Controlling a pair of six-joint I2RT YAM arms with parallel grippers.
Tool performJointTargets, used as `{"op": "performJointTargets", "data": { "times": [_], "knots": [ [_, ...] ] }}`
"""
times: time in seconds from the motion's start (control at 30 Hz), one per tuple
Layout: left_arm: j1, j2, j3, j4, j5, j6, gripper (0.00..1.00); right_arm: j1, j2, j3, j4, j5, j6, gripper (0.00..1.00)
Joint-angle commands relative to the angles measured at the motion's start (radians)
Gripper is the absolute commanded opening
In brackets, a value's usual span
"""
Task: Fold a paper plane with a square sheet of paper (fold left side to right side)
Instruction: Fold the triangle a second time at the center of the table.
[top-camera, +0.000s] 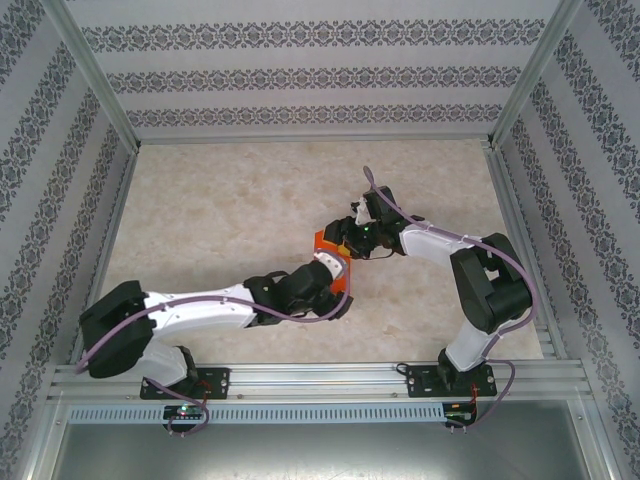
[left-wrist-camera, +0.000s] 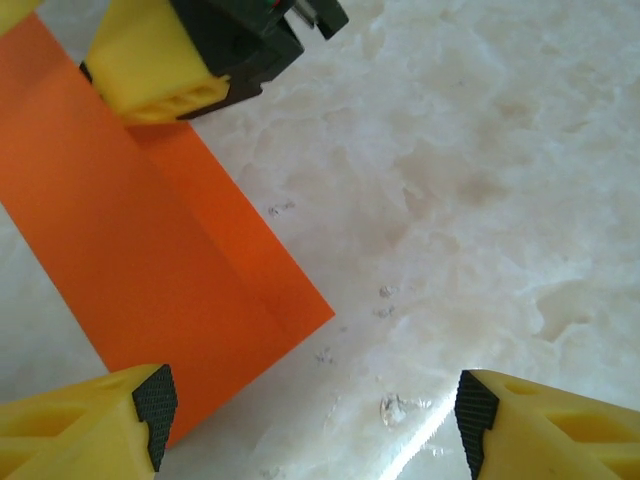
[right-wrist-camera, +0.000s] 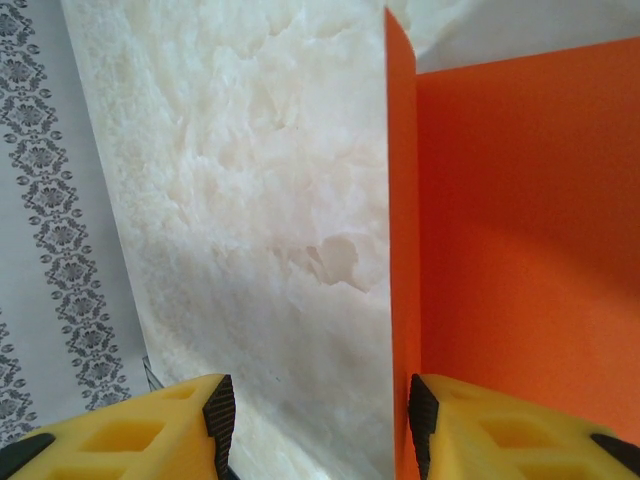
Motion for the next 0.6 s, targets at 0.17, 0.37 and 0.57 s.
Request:
{"op": "performJointTargets", "data": {
  "times": [0.17,0.37,0.57],
  "knots": [
    [-0.054,0.185,0.187,-0.225,-0.228,-0.021,0.79,-0.012,0.016,0.021,-0.038,-0.015,-0.024,0.51],
    [-0.058,0.24,0.215,-0.24,-0.214,-0.025,0.78,-0.011,0.018,0.024,-0.038,-0.012,-0.024,0.51],
    [-0.061,0.256,0.206,-0.231,-0.198,-0.029,0.71,-0.011,0.023,0.029,-0.04,-0.007,-0.026,0.51]
  ]
}}
